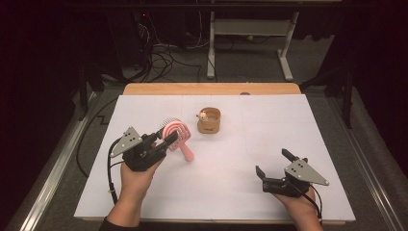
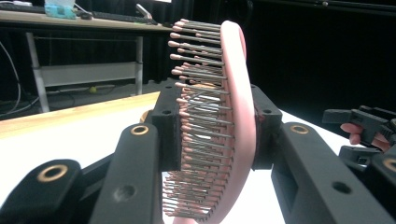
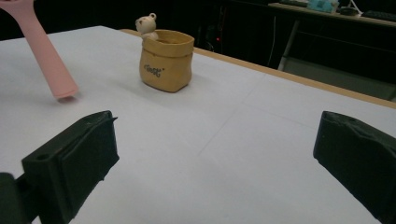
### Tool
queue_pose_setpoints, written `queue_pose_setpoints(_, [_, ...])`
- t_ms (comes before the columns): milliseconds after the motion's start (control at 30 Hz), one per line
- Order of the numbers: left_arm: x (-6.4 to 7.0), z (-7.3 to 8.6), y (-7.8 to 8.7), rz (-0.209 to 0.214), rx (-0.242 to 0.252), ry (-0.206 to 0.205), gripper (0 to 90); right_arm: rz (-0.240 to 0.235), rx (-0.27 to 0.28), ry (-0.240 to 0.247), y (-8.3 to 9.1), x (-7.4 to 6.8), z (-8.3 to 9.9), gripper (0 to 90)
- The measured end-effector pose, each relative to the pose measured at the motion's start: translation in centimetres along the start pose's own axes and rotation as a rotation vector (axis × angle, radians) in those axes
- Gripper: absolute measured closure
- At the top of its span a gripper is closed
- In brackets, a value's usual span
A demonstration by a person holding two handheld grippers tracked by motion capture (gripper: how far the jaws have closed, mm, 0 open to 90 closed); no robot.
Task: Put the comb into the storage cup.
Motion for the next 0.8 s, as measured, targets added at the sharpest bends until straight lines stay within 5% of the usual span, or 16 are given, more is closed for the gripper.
queue_pose_setpoints(467, [-0.6,-0.3,0.8,-0.016,0.019,0.019,63.1,0.036,-0.008,-0.051,1.7,2.2,1.5,0.0])
queue_pose_setpoints(800, [-0.1,-0.3,0.6,-0.002,0.022,0.021,63.2,0.032,-0.005,-0.065,2.0,2.1,1.9,0.1])
Point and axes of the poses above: each handheld gripper's, and its own axes: y roughly backward along the jaws, z roughly out of its underside, x roughly to its right, the point moved 8 cm from there along -y, roughly forward along the jaws, and after that the axes turned 1 degree about -x, right-handed, at the moved point
